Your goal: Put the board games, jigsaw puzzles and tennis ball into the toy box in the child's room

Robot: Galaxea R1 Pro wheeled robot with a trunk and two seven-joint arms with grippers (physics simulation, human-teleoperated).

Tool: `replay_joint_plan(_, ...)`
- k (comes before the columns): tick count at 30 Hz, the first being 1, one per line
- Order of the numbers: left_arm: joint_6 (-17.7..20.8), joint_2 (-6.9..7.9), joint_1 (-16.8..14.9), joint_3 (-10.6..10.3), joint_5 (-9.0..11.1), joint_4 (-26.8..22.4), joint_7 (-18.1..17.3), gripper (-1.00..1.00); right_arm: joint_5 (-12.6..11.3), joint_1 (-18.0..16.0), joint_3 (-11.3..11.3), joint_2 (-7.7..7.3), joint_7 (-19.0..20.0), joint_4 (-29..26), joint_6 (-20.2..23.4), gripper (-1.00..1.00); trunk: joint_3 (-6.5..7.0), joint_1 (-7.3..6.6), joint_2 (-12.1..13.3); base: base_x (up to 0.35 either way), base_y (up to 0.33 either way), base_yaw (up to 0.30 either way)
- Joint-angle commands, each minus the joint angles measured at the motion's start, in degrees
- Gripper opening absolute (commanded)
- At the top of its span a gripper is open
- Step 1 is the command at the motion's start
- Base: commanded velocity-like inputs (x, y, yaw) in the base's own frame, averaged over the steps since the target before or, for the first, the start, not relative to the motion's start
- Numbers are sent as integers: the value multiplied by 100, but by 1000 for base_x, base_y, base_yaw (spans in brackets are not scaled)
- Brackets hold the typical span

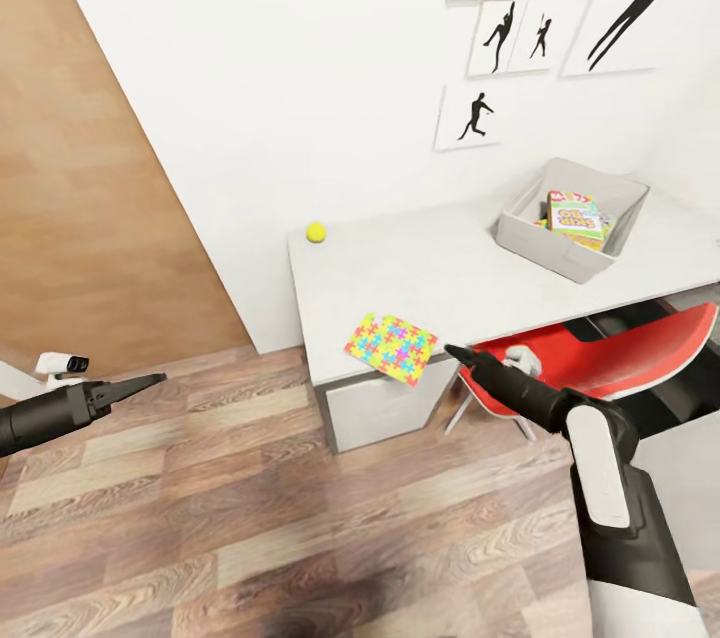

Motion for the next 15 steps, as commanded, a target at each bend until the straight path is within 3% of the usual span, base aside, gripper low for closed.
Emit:
replay_joint_plan(1, 61, 3, -3, 3, -9, 0, -27, 100, -67, 282, -114, -60, 630, -39, 25, 100, 1, 4, -9, 0, 0, -84)
replay_joint_plan(2, 61, 4, -3, 3, -10, 0, -27, 100, -92, 411, -149, -93, 931, -51, 10, 100, 10, 4, -9, 0, 0, -83)
replay_joint_plan(3, 61, 4, -3, 4, -12, 0, -27, 100, -124, 649, -200, -155, 1513, -67, -49, 100, 19, 4, -9, 0, 0, -76)
replay_joint_plan(6, 59, 7, -3, 6, -14, 0, -27, 100, -130, 1041, -253, -255, 2440, -77, -318, 100, 45, 4, -9, 0, 0, -50)
replay_joint_plan(9, 60, 3, -3, 3, -11, 0, -27, 100, -63, 1362, -273, -334, 2979, -70, -687, 100, 71, 4, -9, 0, 0, -19)
replay_joint_plan(15, 60, 0, -3, -1, -7, 0, -27, 100, 4, 1634, -259, -508, 3526, -70, -1026, 100, 125, 4, -9, 0, 0, -1)
